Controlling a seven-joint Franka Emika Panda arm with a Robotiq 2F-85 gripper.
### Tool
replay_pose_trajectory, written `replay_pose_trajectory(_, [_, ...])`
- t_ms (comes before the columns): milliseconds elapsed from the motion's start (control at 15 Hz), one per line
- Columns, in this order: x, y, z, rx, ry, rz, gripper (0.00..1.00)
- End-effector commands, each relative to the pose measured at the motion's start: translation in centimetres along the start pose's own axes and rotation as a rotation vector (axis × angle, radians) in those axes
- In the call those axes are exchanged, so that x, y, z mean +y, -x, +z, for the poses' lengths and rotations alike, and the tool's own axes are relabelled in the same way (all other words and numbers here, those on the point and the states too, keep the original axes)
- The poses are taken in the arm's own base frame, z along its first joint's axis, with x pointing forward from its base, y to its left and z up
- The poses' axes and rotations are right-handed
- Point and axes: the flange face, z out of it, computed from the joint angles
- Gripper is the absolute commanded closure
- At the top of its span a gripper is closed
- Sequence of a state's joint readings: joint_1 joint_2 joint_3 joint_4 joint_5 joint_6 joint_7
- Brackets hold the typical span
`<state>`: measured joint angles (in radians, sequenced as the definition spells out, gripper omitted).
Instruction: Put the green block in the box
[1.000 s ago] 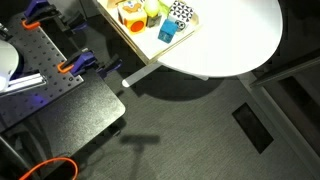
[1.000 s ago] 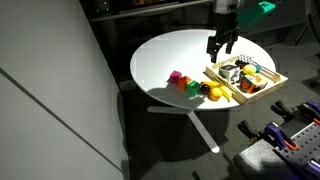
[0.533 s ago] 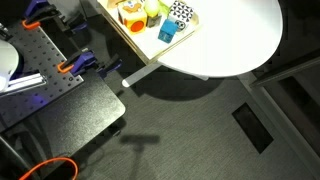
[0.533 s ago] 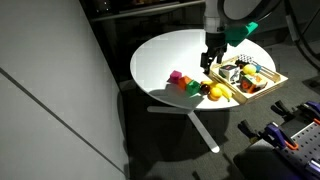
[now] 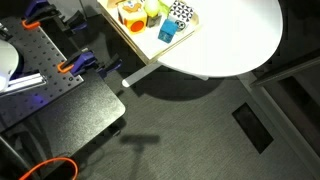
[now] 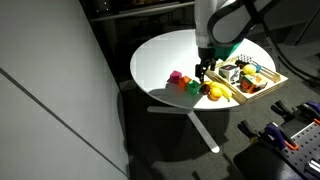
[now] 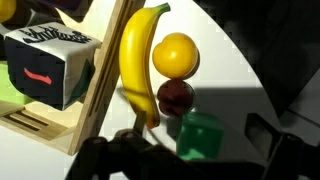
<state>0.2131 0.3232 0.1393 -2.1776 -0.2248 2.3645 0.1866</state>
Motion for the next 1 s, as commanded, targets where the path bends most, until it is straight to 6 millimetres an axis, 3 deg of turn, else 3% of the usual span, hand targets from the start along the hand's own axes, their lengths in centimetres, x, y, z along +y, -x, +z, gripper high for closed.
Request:
replay_pose_trajectory(0, [-0.3, -2.4, 1.1, 0.013, 0.017, 0.036, 0.00])
replay_pose_trajectory(933, [-2.4, -6.2, 4.8, 0.012, 0.002, 0.174, 0.00])
